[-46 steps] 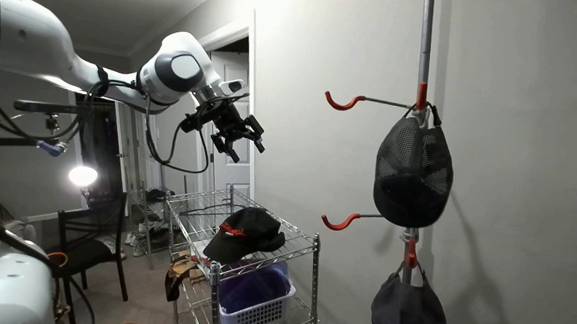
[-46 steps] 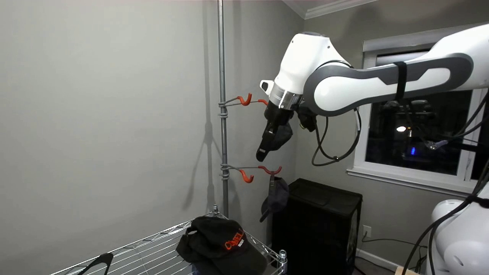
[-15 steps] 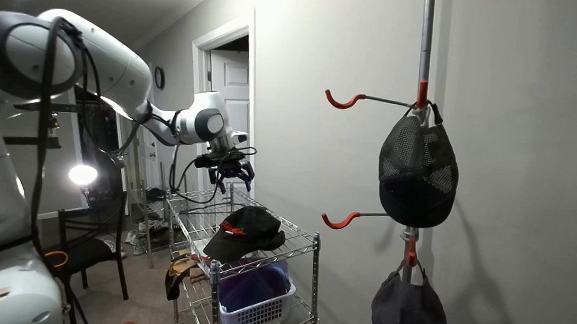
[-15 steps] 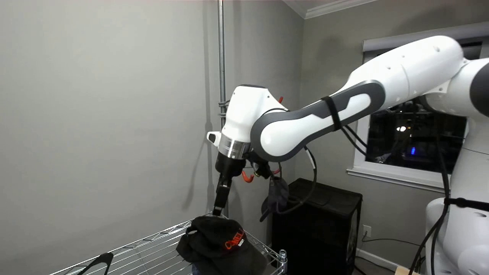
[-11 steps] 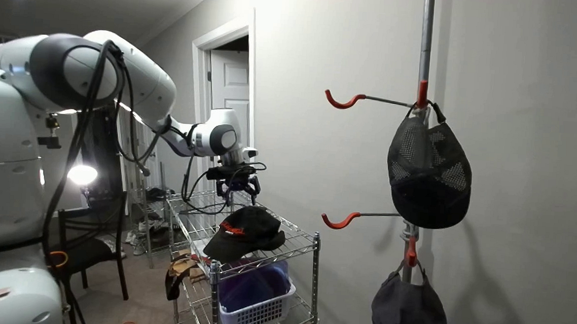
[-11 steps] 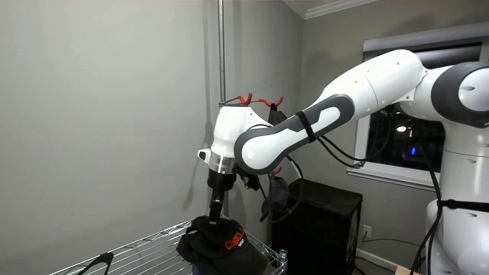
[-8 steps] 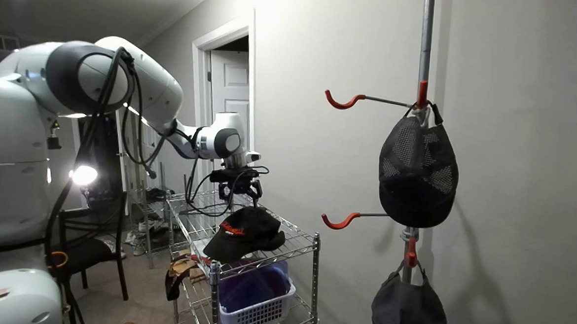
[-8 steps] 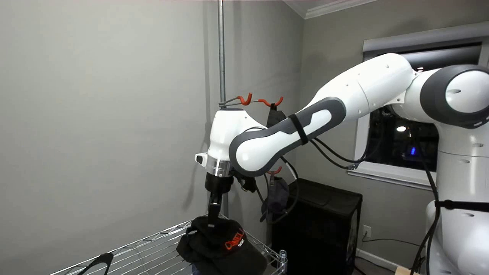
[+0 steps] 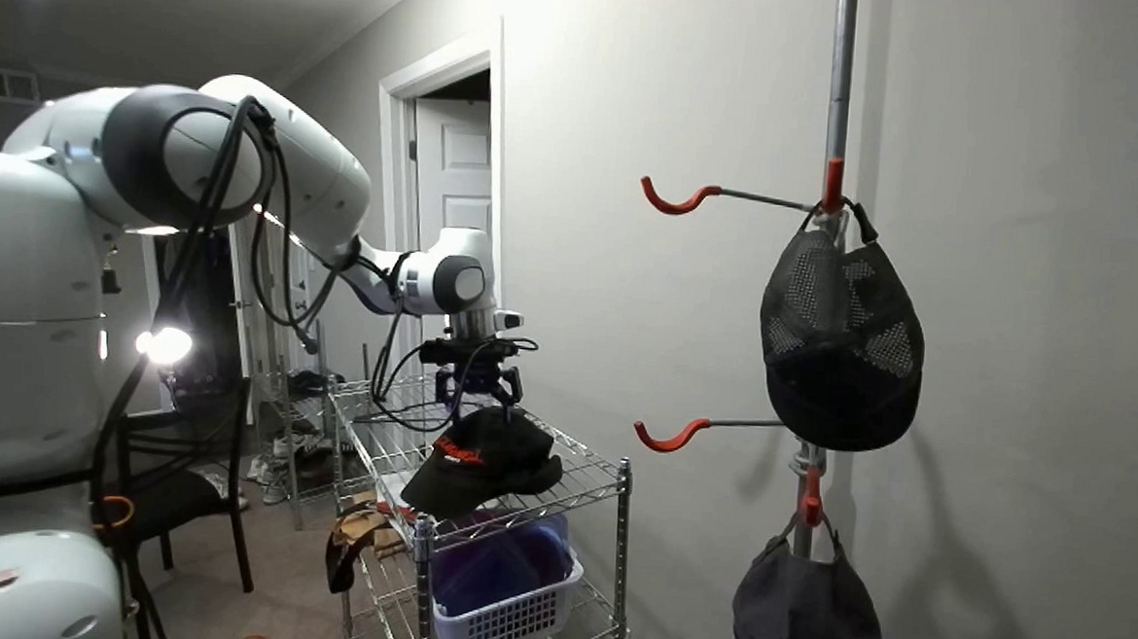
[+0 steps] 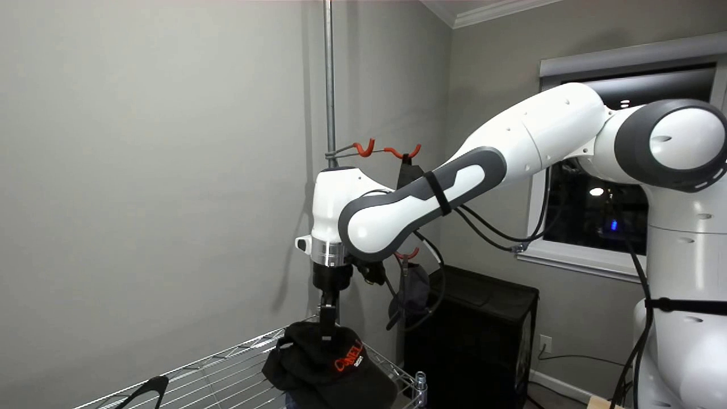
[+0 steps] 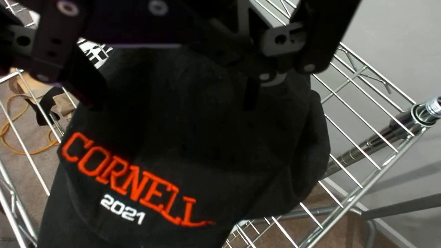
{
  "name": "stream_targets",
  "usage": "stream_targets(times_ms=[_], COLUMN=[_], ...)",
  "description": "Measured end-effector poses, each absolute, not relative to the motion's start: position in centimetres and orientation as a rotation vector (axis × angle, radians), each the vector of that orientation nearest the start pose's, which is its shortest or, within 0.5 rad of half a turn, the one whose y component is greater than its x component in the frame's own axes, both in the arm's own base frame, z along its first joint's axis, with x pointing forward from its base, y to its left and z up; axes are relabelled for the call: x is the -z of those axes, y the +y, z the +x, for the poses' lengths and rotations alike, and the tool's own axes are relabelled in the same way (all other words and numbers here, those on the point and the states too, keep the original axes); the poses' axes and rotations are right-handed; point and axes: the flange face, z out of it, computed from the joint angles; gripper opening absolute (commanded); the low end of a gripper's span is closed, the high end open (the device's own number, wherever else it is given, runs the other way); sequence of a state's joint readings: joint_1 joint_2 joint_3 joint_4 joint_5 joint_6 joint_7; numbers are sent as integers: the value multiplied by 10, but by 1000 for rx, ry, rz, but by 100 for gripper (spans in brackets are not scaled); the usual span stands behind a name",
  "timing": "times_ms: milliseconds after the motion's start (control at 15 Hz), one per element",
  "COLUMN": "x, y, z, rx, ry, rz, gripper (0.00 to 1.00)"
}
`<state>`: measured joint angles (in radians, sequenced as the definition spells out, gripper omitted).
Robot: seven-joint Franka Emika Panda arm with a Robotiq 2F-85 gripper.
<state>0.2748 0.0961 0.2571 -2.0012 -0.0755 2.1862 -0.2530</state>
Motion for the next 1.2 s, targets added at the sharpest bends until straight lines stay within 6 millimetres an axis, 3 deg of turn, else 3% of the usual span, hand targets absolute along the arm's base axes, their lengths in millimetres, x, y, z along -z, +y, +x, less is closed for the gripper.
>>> stream_targets(times_ms=[67,200,800,1067,1200], x=[-419,-414,-400,-403,-407], y=[289,286,288,289,289], z=[507,509,510,509,508], rx=[147,134,94,101,113], ry=[-1260,-1252,-1257,-1258,-1260], rz=[-2903,-2906,-2902,-2902,-2903], gripper=[75,68,9,0,3])
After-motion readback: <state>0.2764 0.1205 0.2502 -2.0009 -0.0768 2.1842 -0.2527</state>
